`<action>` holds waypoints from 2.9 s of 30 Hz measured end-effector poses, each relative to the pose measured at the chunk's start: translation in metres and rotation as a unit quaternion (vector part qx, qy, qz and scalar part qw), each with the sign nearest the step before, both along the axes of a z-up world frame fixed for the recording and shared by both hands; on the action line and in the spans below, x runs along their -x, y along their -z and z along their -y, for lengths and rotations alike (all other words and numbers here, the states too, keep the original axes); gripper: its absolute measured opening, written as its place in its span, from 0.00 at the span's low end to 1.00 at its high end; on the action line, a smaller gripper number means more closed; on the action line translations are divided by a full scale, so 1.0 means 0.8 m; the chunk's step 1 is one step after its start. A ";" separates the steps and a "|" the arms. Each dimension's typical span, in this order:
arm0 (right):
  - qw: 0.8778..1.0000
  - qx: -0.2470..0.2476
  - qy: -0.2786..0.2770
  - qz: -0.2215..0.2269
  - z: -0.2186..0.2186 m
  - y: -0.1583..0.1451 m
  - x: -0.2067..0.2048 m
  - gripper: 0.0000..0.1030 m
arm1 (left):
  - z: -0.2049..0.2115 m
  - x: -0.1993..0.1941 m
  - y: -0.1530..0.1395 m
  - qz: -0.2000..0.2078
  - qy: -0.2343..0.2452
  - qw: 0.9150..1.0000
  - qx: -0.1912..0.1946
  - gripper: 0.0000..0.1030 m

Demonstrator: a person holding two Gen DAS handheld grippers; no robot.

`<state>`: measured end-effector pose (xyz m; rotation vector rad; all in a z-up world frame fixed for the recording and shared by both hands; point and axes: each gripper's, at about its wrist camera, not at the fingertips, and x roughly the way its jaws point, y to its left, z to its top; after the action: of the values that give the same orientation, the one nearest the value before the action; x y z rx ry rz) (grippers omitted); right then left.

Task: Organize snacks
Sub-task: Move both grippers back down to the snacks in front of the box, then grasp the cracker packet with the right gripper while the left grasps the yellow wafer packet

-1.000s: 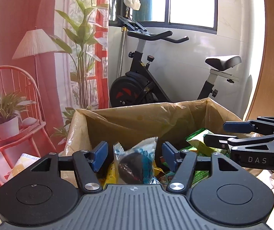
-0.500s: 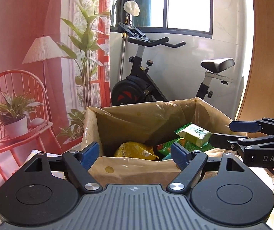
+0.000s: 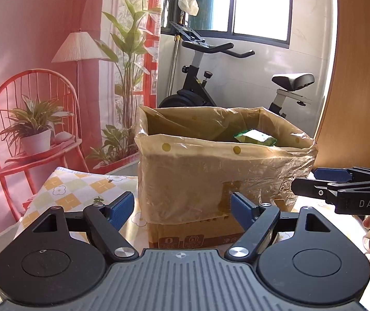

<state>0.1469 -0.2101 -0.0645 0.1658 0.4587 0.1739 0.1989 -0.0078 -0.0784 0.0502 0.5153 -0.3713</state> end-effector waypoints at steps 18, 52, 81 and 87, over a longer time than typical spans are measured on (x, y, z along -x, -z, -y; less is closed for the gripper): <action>0.997 0.020 -0.024 -0.076 -0.017 0.088 0.041 0.82 | -0.024 0.035 0.062 -0.038 -0.012 0.999 -0.012 0.81; 0.962 0.130 -0.179 -0.161 -0.096 0.200 0.022 0.75 | -0.047 0.025 0.129 -0.102 -0.045 0.994 -0.011 0.80; 0.994 0.031 -0.039 -0.097 -0.026 0.211 0.010 0.49 | -0.010 -0.126 0.196 -0.118 0.077 0.988 -0.062 0.74; 0.994 0.045 -0.039 -0.096 -0.031 0.212 0.010 0.49 | -0.013 -0.111 0.208 -0.126 0.087 0.986 -0.061 0.74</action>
<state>0.1392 -0.1849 -0.2339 0.0773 0.6641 0.2143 0.2878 0.0024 -0.2447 0.1689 0.7876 -0.5196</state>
